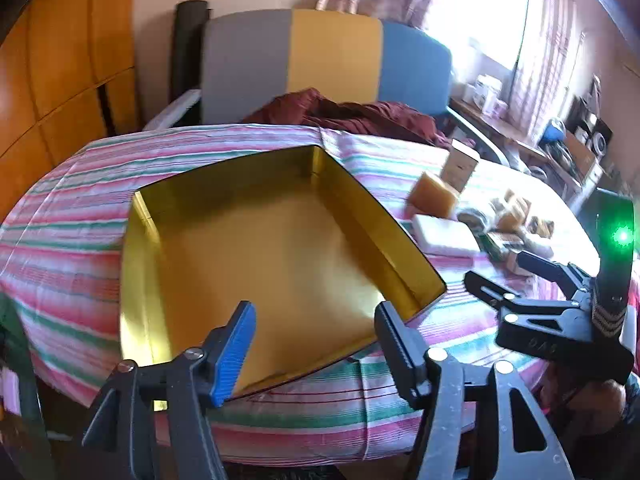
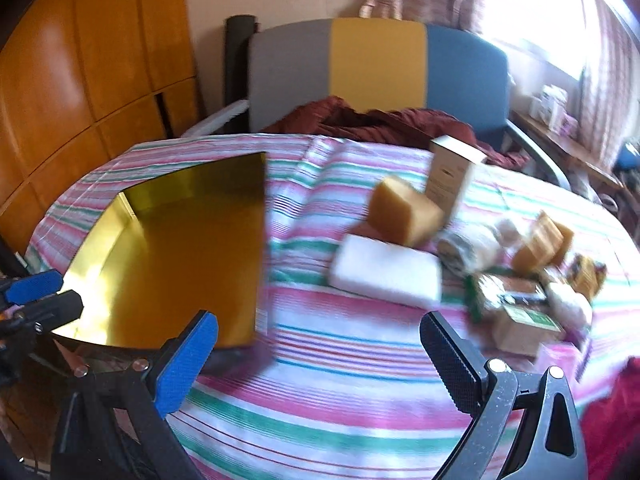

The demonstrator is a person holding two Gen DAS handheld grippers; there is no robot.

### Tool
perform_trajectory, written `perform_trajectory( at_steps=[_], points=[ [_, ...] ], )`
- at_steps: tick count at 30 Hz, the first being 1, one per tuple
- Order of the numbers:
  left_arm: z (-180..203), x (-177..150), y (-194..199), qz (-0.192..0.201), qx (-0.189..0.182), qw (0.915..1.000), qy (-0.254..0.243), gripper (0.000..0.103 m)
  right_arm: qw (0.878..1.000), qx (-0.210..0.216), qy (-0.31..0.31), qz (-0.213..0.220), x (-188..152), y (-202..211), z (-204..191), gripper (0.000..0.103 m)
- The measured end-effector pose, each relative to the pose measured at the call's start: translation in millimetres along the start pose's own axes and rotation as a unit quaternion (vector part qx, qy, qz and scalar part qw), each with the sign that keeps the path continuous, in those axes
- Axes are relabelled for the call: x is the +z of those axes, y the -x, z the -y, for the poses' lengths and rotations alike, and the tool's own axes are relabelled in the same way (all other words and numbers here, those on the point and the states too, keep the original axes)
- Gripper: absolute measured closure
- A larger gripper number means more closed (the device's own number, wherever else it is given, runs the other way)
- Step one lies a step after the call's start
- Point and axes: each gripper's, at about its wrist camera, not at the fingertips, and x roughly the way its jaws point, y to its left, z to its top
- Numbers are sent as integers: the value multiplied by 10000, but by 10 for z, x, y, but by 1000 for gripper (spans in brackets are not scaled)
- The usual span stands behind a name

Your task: Organize objects

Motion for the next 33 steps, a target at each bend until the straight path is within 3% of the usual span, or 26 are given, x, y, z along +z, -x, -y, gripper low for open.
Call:
perform_trajectory(
  at_steps=[7,13,19,25,27,30,33],
  points=[
    [257,93,-210,-383,-144,9979,-510,39,9976,-375,-584,44,-59,254,620,1],
    [480,291,-321,-519,-607,9934,-827,39,9878,-656,-1407,97,-22,450,1282,1],
    [845,583,-527,-538,-1067,9781,-1703,39,9798,-560,-1921,54,81,456,1601,1],
    [1283,827,-919,-756,-1123,9544,-2662,37,9814,-383,-1881,94,269,377,1699,1],
    [1381,843,-1022,-817,-1072,9470,-2917,30,9823,-309,-1841,115,326,334,1733,1],
    [1579,836,-1220,-975,-1094,9273,-3445,22,9828,-202,-1834,114,402,254,1811,1],
    [1768,792,-1408,-1165,-1129,9034,-3970,21,9830,-102,-1828,87,440,170,1869,1]
  ],
)
